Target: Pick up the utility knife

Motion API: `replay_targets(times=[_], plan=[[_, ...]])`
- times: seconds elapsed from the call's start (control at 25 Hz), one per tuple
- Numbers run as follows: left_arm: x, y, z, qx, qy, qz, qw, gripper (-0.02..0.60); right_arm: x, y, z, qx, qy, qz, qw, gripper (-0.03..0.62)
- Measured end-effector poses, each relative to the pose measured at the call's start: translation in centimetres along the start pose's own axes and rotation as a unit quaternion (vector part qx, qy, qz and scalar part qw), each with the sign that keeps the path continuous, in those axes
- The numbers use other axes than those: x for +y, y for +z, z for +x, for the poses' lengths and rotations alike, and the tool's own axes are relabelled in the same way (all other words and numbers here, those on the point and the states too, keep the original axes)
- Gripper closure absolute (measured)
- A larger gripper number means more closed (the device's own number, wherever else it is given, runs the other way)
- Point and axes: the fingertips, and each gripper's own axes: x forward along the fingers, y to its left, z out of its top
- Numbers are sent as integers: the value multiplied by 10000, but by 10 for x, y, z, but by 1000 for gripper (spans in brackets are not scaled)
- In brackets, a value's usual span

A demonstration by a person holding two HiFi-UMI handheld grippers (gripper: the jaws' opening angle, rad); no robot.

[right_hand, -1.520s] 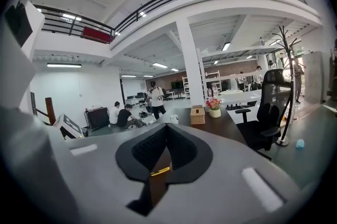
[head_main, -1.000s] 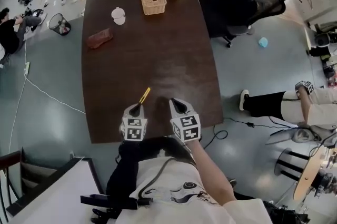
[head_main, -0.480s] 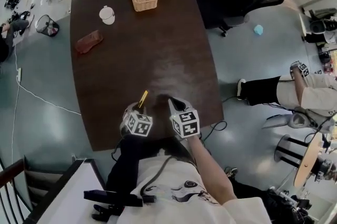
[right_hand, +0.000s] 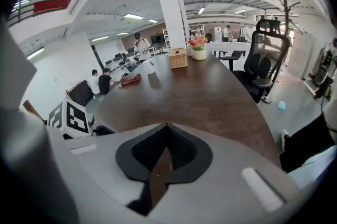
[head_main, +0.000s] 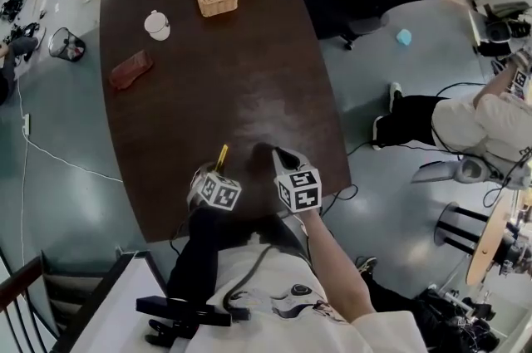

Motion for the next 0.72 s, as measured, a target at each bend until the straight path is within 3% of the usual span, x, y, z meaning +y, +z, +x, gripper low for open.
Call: replay_targets(times=[0.32,0.48,0.6,0.72], plan=[[-4,-1,1,6,-225,-226,9995,500,5,0,5,-1,124,28,9999,592],[-3,-1,0,-85,-664,-788,9946,513,10,-2,4,10,188,18,9998,592],[0,5,-6,-349,-885,-1191,9883,514,11,-3,3,0,222,21,9998,592],[7,23,-23,-896,-877,-1497,9808,515,11,-1,2,-46,245,6,9997,592]])
